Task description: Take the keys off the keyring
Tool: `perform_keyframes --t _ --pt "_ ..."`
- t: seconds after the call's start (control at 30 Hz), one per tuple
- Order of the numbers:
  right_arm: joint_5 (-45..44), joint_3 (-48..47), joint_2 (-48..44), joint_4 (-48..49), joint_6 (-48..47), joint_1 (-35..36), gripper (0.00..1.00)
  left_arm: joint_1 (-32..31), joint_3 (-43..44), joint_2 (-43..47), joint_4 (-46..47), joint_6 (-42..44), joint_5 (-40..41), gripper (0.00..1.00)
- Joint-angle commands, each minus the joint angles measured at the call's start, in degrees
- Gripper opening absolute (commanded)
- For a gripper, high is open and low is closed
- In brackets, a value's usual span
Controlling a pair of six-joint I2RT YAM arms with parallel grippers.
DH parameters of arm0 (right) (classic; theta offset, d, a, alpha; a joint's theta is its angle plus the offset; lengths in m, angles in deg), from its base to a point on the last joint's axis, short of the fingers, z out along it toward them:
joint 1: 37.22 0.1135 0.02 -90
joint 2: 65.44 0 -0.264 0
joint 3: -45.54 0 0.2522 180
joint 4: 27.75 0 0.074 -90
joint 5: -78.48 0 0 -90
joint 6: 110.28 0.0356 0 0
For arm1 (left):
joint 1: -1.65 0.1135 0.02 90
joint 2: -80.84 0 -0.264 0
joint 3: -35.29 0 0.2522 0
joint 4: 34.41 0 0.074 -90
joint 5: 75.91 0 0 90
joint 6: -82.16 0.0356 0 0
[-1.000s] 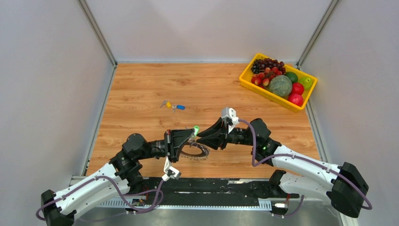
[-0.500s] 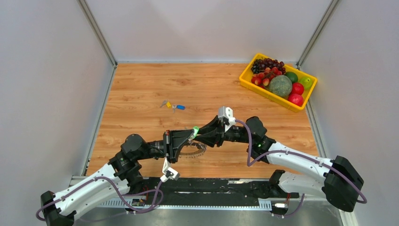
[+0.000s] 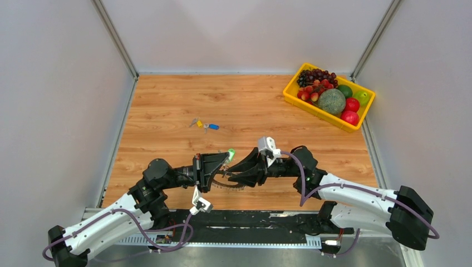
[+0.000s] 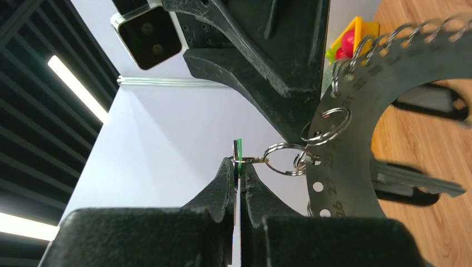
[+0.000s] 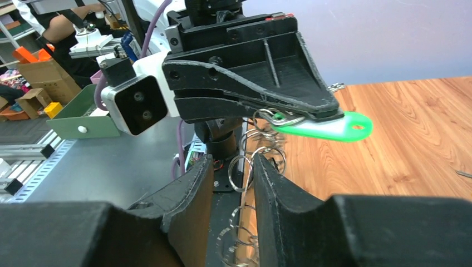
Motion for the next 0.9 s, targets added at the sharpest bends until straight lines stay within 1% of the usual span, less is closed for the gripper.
perform_keyframes --t 0.0,0.17,0.37,0.5,0.7,0.87 --pt "1.16 -0.95 -1.6 -0.47 1.88 1.2 0.35 0.33 1.51 0.34 3.95 -0.9 -0.8 0.0" --pt "2.5 -1.89 -2.28 -2.95 2.69 1.46 0.35 0.33 1.51 0.23 3.86 -0.92 -0.89 0.0" --pt "-4.81 -4.18 -5.92 -9.75 -3.02 1.19 0.35 0.33 1.51 0.35 3.86 -1.0 -1.94 0.0" --pt "-7.27 -7.09 -6.0 -13.01 -5.84 0.4 0.33 0.34 1.72 0.47 3.3 -1.09 -3.19 0.0" --pt "-7.69 -7.35 -3.25 -9.62 -8.72 -1.37 0.32 0.39 1.78 0.72 3.24 -1.17 -3.62 0.0" --pt "-11.13 -5.32 -2.7 -5.92 -11.22 -2.85 0.29 0.34 1.78 1.05 3.41 -1.33 -3.54 0.0"
